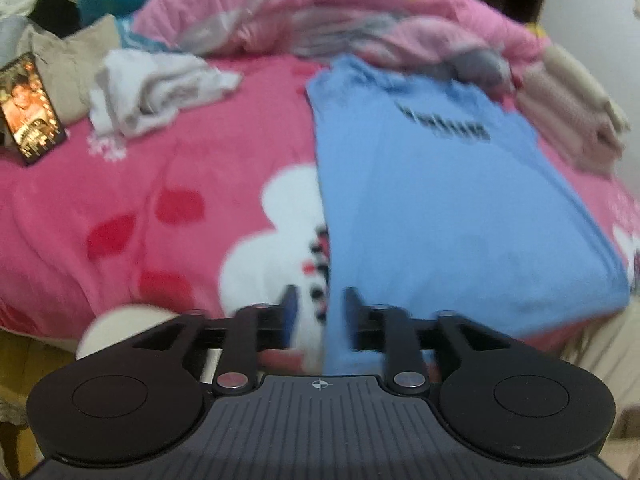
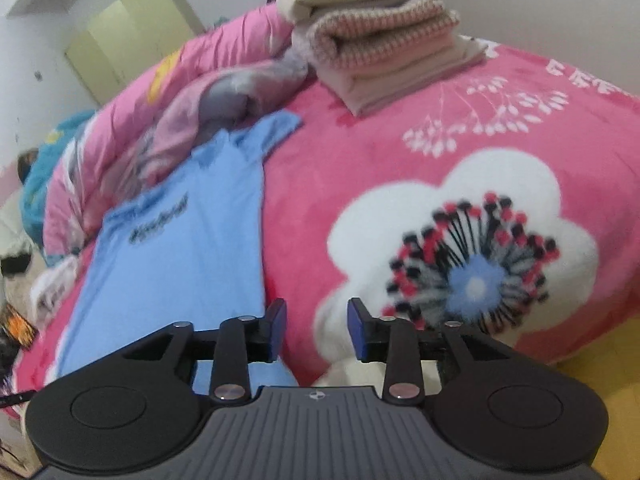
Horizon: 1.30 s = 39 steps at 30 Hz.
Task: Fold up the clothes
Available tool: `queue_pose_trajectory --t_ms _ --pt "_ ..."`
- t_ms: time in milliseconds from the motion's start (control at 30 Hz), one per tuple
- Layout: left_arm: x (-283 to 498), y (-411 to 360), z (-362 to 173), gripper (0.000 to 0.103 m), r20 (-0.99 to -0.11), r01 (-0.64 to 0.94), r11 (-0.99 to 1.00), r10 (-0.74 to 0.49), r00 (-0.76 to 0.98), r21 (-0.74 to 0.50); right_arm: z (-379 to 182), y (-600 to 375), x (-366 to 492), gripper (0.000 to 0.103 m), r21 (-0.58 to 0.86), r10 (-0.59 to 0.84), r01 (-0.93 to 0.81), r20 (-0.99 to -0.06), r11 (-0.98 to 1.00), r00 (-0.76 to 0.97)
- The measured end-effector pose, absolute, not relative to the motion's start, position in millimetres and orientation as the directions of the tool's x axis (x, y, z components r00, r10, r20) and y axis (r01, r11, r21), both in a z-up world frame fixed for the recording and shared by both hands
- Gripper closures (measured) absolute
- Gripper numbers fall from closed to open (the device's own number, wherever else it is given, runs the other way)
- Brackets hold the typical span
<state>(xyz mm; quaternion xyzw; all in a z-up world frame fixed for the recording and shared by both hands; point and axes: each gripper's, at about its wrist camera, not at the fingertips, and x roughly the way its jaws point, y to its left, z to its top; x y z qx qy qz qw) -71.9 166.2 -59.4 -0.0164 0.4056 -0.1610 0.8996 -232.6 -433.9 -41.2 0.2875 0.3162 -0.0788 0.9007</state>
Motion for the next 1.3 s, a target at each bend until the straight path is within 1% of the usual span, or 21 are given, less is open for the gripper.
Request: queue_pose_trajectory --t_ms 67,133,233,400,567,733,800,867,967,1000,1033,1100,1167,1233,1300 --pt "-64.4 169.2 -53.5 0.067 -0.702 0.252 0.951 -0.301 0.645 -0.177 -41.5 -437.7 -218.8 0.059 0.502 0.066 0.307 -0.596 0.808 0.800" --pt "-50.0 169.3 -54.4 0.066 -0.693 0.221 0.949 -0.316 0.648 -0.226 -42.9 -440.2 -202.7 0.059 0.532 0.094 0.292 -0.583 0.795 0.807" --pt "-25.9 165.5 -60.6 0.066 -0.675 0.183 0.933 -0.350 0.649 -0.309 -44.0 -442.3 -177.1 0.059 0.569 0.134 0.265 -0.563 0.778 0.815" --pt "20.0 155.7 -77.7 0.066 -0.644 0.151 0.903 -0.396 0.655 -0.402 -47.1 -445.1 -134.9 0.059 0.601 0.187 0.229 -0.549 0.765 0.815" --pt "59.6 143.8 -89.9 0.067 -0.624 0.155 0.896 -0.405 0.669 -0.416 -61.0 -447.6 -100.0 0.059 0.619 0.210 0.239 -0.563 0.748 0.799" --pt "81.4 132.3 -100.8 0.068 -0.638 0.161 0.902 -0.401 0.657 -0.401 -82.4 -449.2 -81.4 0.059 0.667 0.246 0.239 -0.547 0.706 0.800" --pt "84.1 129.7 -102.8 0.070 -0.636 0.170 0.906 -0.396 0.663 -0.387 -85.0 -447.2 -78.6 0.059 0.666 0.247 0.225 -0.536 0.711 0.807" --pt "84.8 127.6 -104.2 0.075 -0.631 0.169 0.911 -0.385 0.673 -0.376 -88.2 -445.9 -76.2 0.060 0.661 0.240 0.217 -0.529 0.719 0.814" --pt "83.5 122.3 -105.1 0.088 -0.630 0.177 0.923 -0.365 0.686 -0.341 -93.5 -447.4 -75.7 0.060 0.675 0.235 0.212 -0.507 0.707 0.829" --pt "83.0 120.4 -105.2 0.095 -0.629 0.182 0.927 -0.358 0.690 -0.327 -94.8 -448.5 -76.1 0.060 0.685 0.236 0.211 -0.498 0.698 0.835" --pt "82.5 119.3 -104.4 0.099 -0.629 0.182 0.930 -0.352 0.693 -0.320 -95.6 -449.4 -76.4 0.060 0.692 0.235 0.211 -0.491 0.691 0.839" --pt "81.6 119.0 -101.9 0.102 -0.622 0.174 0.932 -0.344 0.703 -0.319 -96.5 -450.6 -76.9 0.061 0.700 0.233 0.214 -0.484 0.682 0.843" --pt "79.5 124.6 -95.9 0.102 -0.596 0.157 0.936 -0.323 0.735 -0.314 -96.3 -450.0 -77.3 0.061 0.697 0.230 0.212 -0.484 0.685 0.844" --pt "82.7 129.9 -98.0 0.102 -0.607 0.140 0.943 -0.303 0.735 -0.301 -96.1 -449.1 -77.5 0.061 0.691 0.226 0.210 -0.483 0.691 0.846" --pt "87.1 134.7 -107.7 0.101 -0.634 0.116 0.941 -0.301 0.713 -0.317 -96.5 -449.4 -77.7 0.061 0.692 0.225 0.208 -0.481 0.691 0.847"
